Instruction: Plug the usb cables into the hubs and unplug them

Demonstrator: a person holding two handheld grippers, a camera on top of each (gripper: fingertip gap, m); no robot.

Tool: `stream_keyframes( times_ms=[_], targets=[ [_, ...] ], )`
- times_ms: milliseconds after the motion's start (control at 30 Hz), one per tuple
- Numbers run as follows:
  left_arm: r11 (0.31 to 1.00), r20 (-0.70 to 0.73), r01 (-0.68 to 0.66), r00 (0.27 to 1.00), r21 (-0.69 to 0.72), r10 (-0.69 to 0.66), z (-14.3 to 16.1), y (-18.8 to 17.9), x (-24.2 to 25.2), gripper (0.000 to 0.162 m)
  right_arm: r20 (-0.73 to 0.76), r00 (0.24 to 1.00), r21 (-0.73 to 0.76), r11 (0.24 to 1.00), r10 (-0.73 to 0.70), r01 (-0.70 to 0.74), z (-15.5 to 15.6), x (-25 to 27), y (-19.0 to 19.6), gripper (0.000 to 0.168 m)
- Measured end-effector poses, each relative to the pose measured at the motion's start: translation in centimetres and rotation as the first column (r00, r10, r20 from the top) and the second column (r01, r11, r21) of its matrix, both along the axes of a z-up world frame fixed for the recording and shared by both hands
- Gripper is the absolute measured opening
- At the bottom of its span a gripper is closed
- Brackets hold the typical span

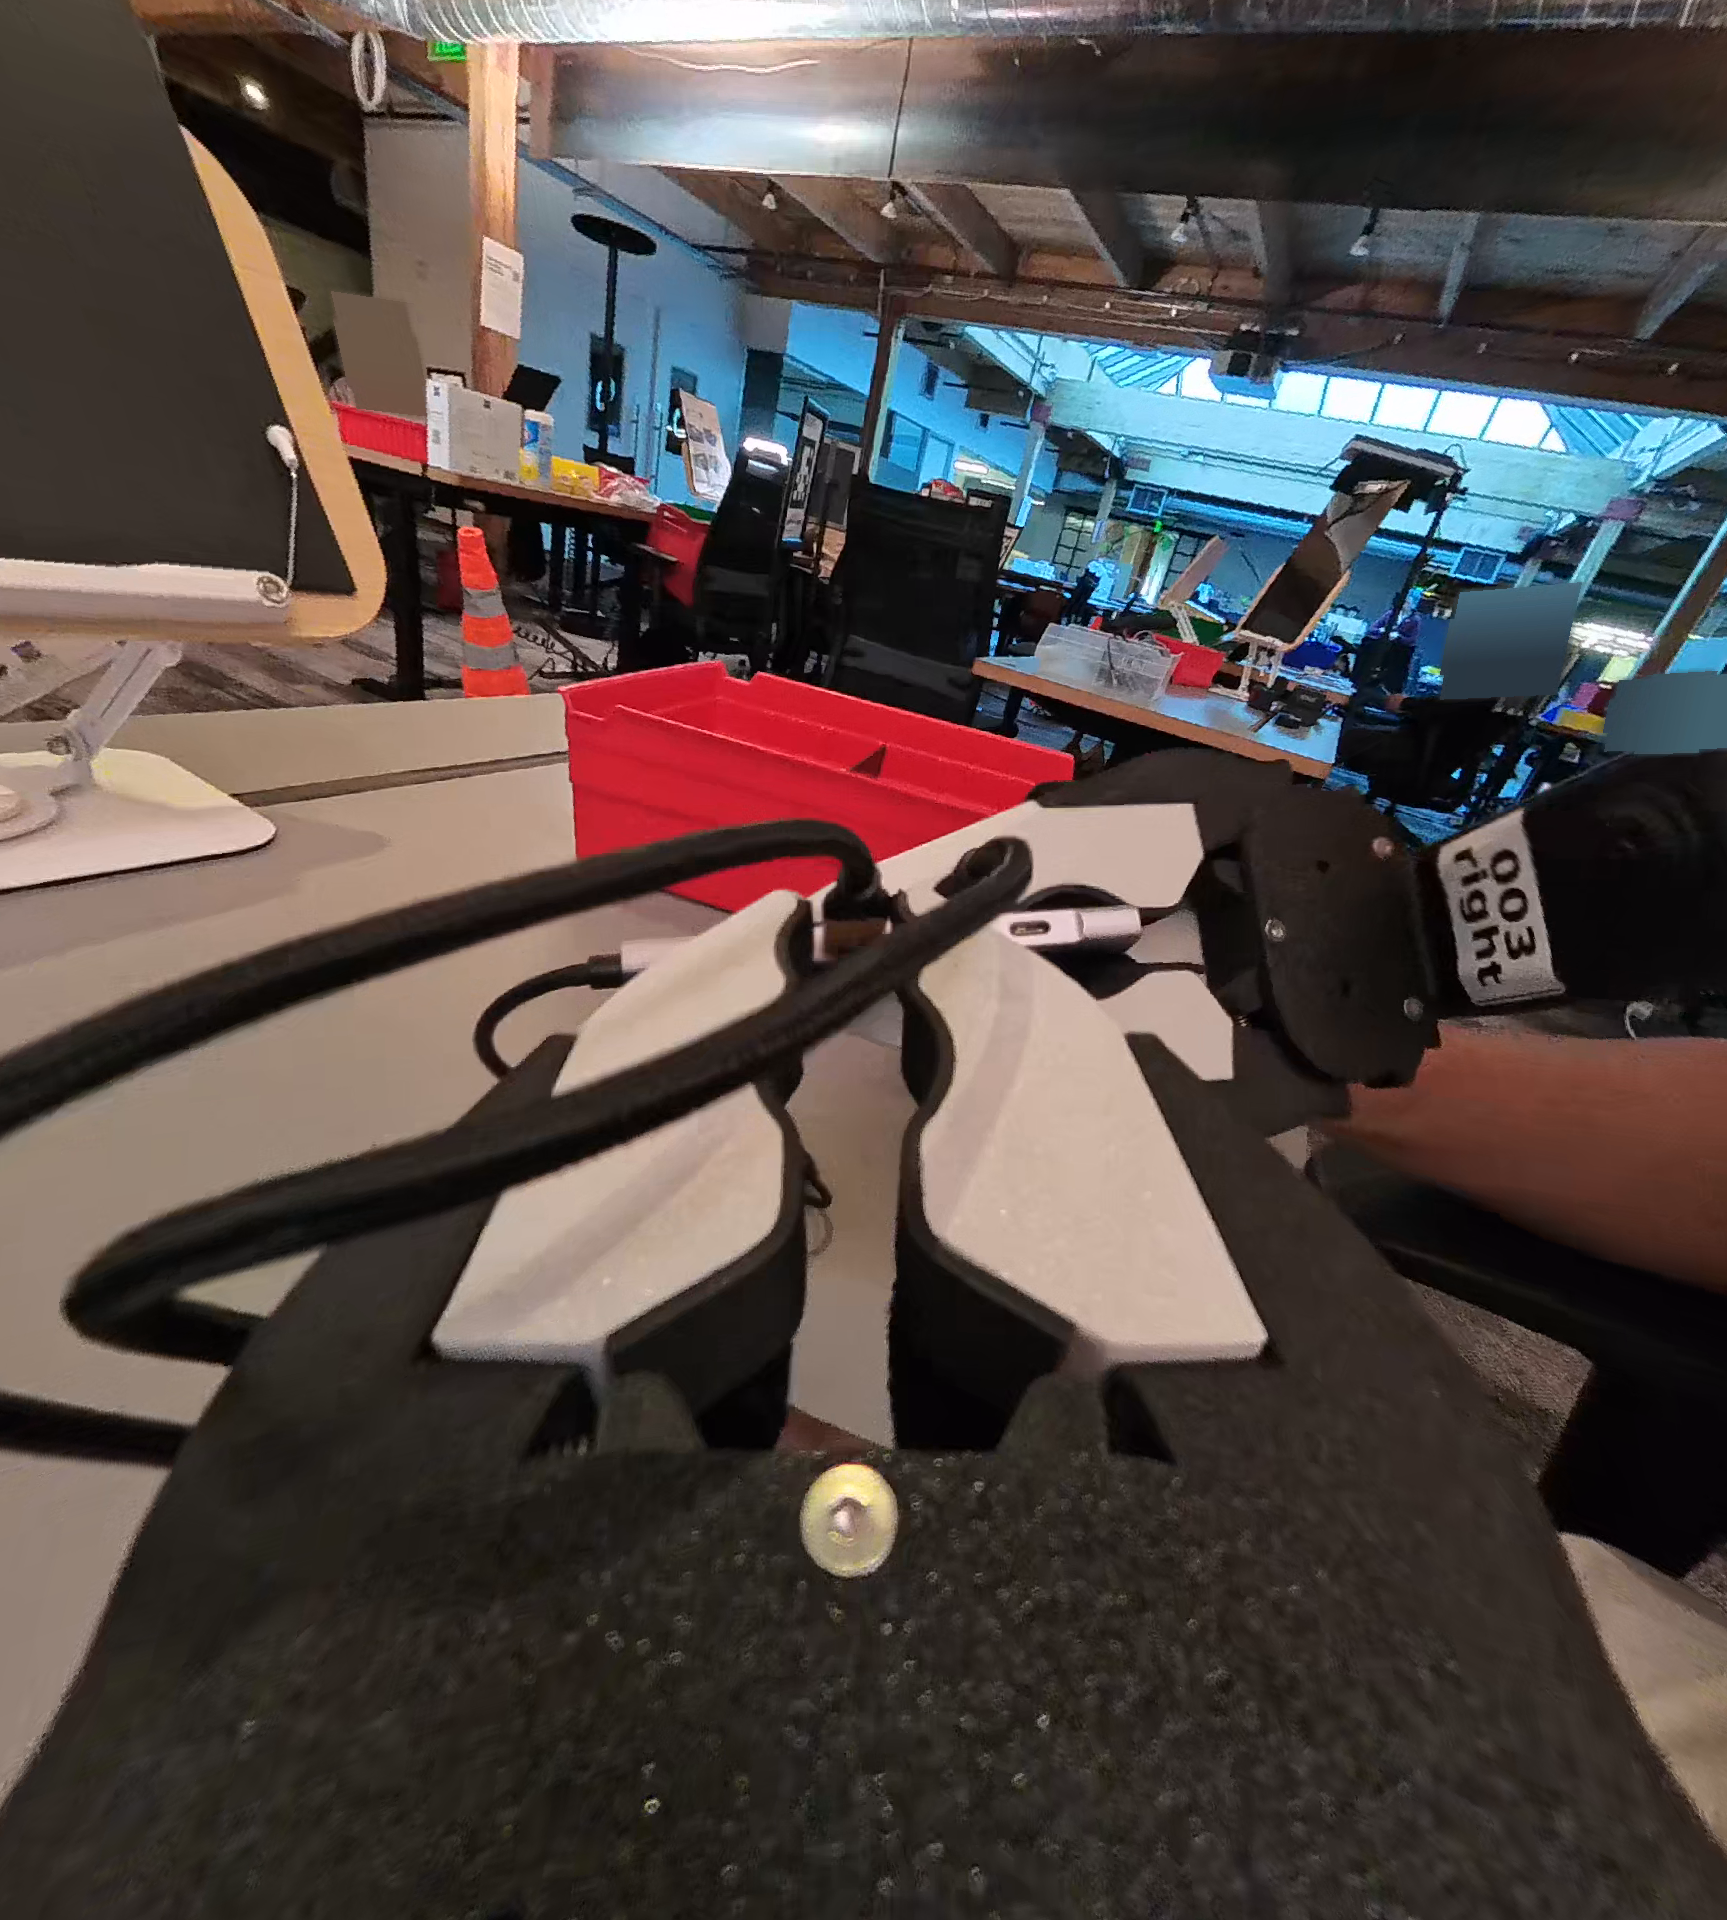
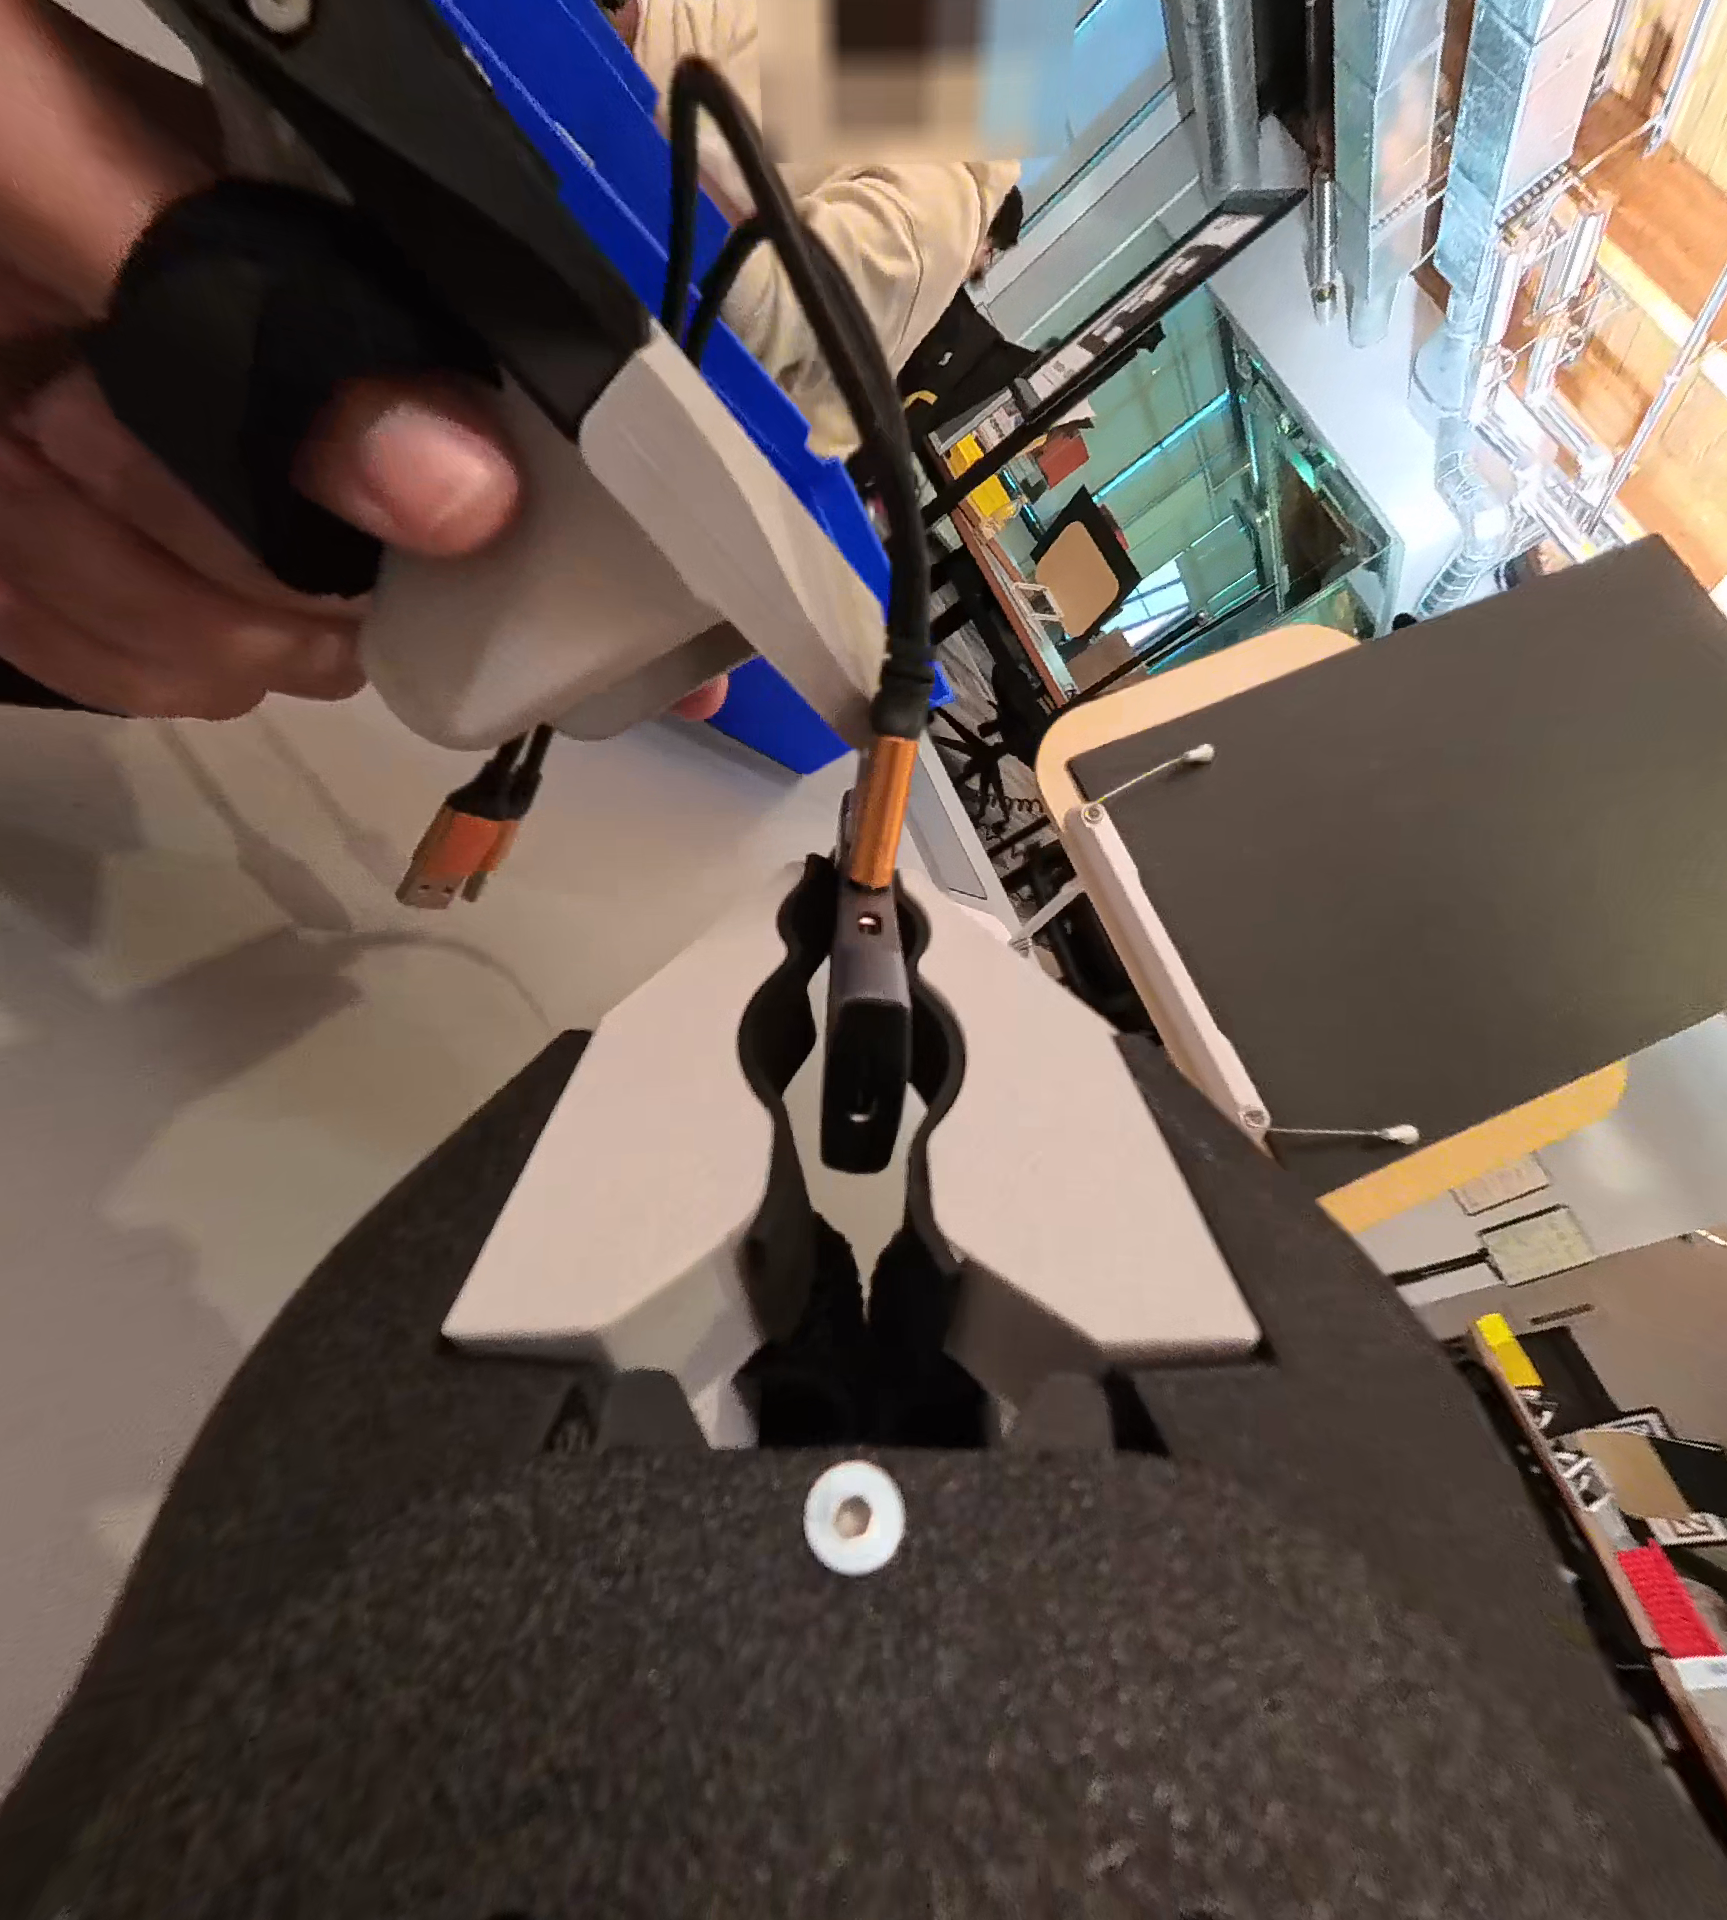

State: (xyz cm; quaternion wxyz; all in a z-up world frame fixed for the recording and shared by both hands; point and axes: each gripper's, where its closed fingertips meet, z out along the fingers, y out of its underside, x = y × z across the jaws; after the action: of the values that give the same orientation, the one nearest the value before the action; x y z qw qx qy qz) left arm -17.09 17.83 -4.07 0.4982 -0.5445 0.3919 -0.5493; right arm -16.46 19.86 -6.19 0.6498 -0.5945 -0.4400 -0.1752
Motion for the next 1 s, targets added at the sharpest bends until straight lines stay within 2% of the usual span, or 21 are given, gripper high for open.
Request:
stream_keyframes(
  times_ms=[233, 367, 533, 667, 867, 1000],
  targets=[
    [0.999, 0.025, 0.036, 0.999, -0.008, -0.036, 0.3, -0.4, -0.2, 0.012, 0.074, 0.997, 0.053, 0.998, -0.024, 0.020, 0.4, -0.1, -0.2, 0.008],
    [0.998, 0.040, 0.058, 0.998, 0.004, -0.058, 1.3, -0.6, -0.5, 0.011, -0.092, 0.995, 0.024, 0.999, 0.042, -0.040, 1.4, -0.2, -0.7, 0.008],
    [0.995, 0.076, 0.081, 0.994, -0.054, -0.077, 1.4, -0.3, -1.1, 0.011, -0.159, 0.986, -0.013, 0.998, 0.058, -0.061, 1.3, -0.5, -0.8, 0.009],
    [0.990, 0.106, 0.106, 0.990, -0.092, -0.096, 1.2, -0.1, -1.3, 0.011, -0.138, 0.989, 0.007, 0.998, 0.058, -0.057, 1.2, -0.7, -0.8, 0.008],
    [0.983, 0.131, 0.153, 0.982, -0.104, -0.139, 1.3, 0.0, -1.2, 0.011, -0.054, 0.998, 0.094, 0.995, -0.038, 0.043, 2.0, -0.9, -0.7, 0.013],
    [0.982, 0.117, 0.168, 0.981, -0.087, -0.158, 1.2, -0.2, -1.4, 0.012, -0.059, 0.998, 0.044, 0.999, -0.010, 0.012, 1.6, -1.1, -0.8, 0.008]
  ],
)
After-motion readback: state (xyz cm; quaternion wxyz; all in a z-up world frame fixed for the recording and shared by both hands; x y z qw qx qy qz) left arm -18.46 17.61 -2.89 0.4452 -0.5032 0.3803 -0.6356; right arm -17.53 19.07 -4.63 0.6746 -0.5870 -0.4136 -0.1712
